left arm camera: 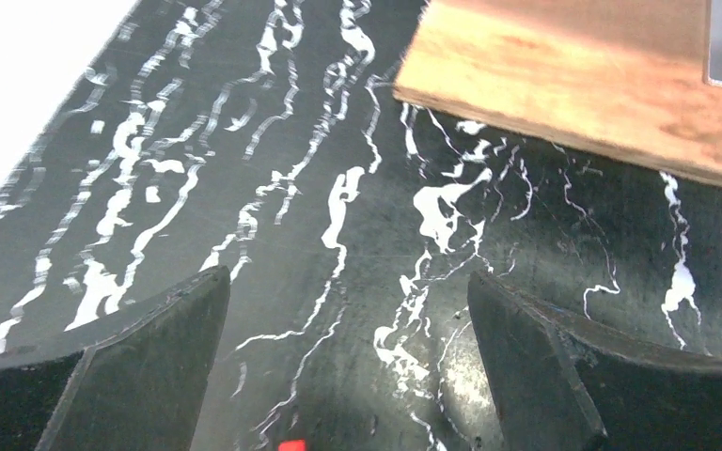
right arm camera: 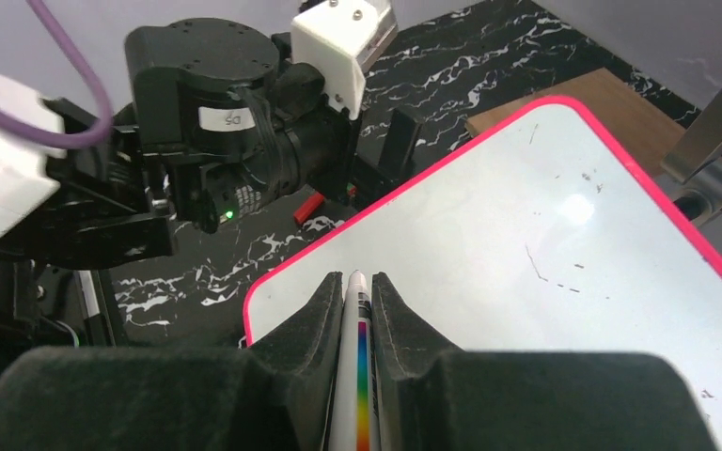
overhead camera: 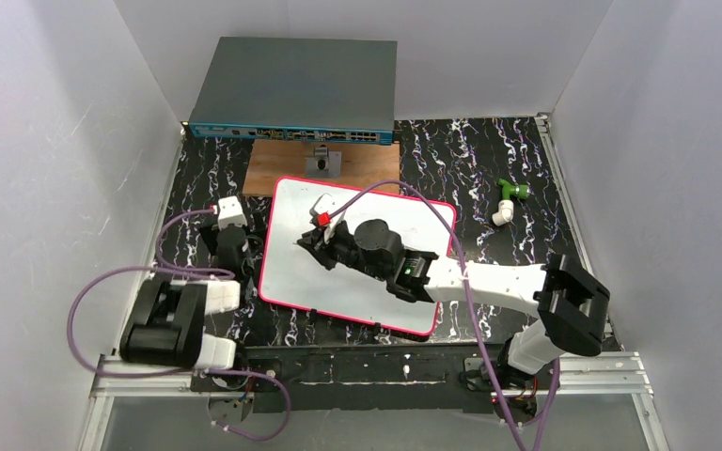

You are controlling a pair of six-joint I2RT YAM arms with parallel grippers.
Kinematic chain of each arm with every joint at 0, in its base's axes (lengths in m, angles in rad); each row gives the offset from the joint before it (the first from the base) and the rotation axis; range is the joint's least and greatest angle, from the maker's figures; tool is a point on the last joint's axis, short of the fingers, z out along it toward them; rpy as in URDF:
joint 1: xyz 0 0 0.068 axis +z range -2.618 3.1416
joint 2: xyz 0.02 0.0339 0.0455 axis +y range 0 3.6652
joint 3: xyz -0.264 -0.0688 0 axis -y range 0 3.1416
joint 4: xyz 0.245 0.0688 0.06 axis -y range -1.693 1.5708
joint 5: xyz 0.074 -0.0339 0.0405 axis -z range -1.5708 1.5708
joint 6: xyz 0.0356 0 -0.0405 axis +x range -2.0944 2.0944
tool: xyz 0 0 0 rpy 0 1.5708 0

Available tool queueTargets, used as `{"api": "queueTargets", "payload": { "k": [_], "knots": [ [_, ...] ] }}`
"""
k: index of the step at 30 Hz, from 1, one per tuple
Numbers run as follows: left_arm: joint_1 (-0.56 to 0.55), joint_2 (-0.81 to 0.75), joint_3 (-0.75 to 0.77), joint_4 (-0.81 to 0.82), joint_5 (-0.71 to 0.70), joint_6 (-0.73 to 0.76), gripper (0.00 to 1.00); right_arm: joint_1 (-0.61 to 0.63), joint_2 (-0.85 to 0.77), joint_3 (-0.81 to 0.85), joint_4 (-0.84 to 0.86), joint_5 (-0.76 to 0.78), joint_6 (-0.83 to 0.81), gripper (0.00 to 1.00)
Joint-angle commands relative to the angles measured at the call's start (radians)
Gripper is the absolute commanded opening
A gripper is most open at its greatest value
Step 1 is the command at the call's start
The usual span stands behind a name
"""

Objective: Write a sentence on the whiteboard
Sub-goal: Adjust the whiteboard at the center of the board.

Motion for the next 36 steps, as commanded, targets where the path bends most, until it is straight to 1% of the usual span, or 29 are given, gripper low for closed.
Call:
{"api": "queueTargets", "payload": {
  "k": [1,3,4,5,6,9,10,11,12,14,15,17,18,21,23,27,30,33,36],
  "knots": [
    [-0.027,-0.322,0.095,-0.465,-0.257,-0.073,0.98,0.004,-0.055,-0.020,0.057,0.014,0.003,0.01],
    [-0.026,-0.436,0.154,-0.652,-0.254,-0.067,0.98,0.003,-0.059,-0.025,0.066,0.015,0.005,0.01],
    [-0.027,-0.502,0.188,-0.748,-0.277,-0.120,0.98,0.003,-0.060,-0.026,0.073,0.014,0.006,0.01],
    [-0.020,-0.538,0.225,-0.842,-0.250,-0.143,0.98,0.004,-0.060,-0.024,0.075,0.012,0.007,0.01],
    [-0.013,-0.564,0.259,-0.911,-0.201,-0.125,0.98,0.003,-0.060,-0.021,0.076,0.010,0.006,0.01],
    [-0.002,-0.585,0.388,-1.150,-0.140,-0.118,0.98,0.003,-0.067,-0.012,0.069,0.006,0.005,0.01],
    [0.021,-0.572,0.424,-1.209,-0.065,-0.094,0.98,0.003,-0.070,-0.013,0.066,0.003,0.005,0.01],
    [0.052,-0.554,0.459,-1.245,0.111,-0.072,0.98,0.003,-0.077,-0.016,0.064,0.001,0.005,0.01],
    [0.084,-0.530,0.491,-1.281,0.238,-0.066,0.98,0.003,-0.082,-0.018,0.062,-0.002,0.005,0.01],
    [0.154,-0.468,0.560,-1.343,0.472,-0.051,0.95,0.003,-0.091,-0.029,0.063,-0.004,0.009,0.01],
    [0.180,-0.445,0.578,-1.368,0.552,-0.044,0.94,0.003,-0.096,-0.038,0.063,-0.006,0.011,0.01],
    [0.232,-0.419,0.577,-1.374,0.709,-0.036,0.94,0.003,-0.105,-0.054,0.066,-0.003,0.017,0.01],
    [0.262,-0.411,0.566,-1.351,0.781,-0.052,0.95,0.003,-0.110,-0.062,0.068,-0.002,0.020,0.01],
    [0.334,-0.390,0.529,-1.267,0.969,-0.145,0.93,0.002,-0.126,-0.084,0.069,0.002,0.030,0.01],
    [0.369,-0.378,0.506,-1.217,1.049,-0.202,0.90,0.003,-0.139,-0.091,0.061,0.002,0.030,0.01],
    [0.415,-0.354,0.443,-1.141,1.112,-0.253,0.90,0.002,-0.165,-0.104,0.049,0.003,0.025,0.01],
    [0.426,-0.337,0.417,-1.105,1.118,-0.286,0.90,0.003,-0.175,-0.111,0.046,0.004,0.022,0.01],
    [0.426,-0.320,0.399,-1.064,1.120,-0.333,0.85,0.002,-0.184,-0.116,0.047,0.004,0.021,0.01],
    [0.426,-0.320,0.380,-1.051,1.107,-0.364,0.84,0.003,-0.190,-0.123,0.049,0.005,0.024,0.01]
  ]
}}
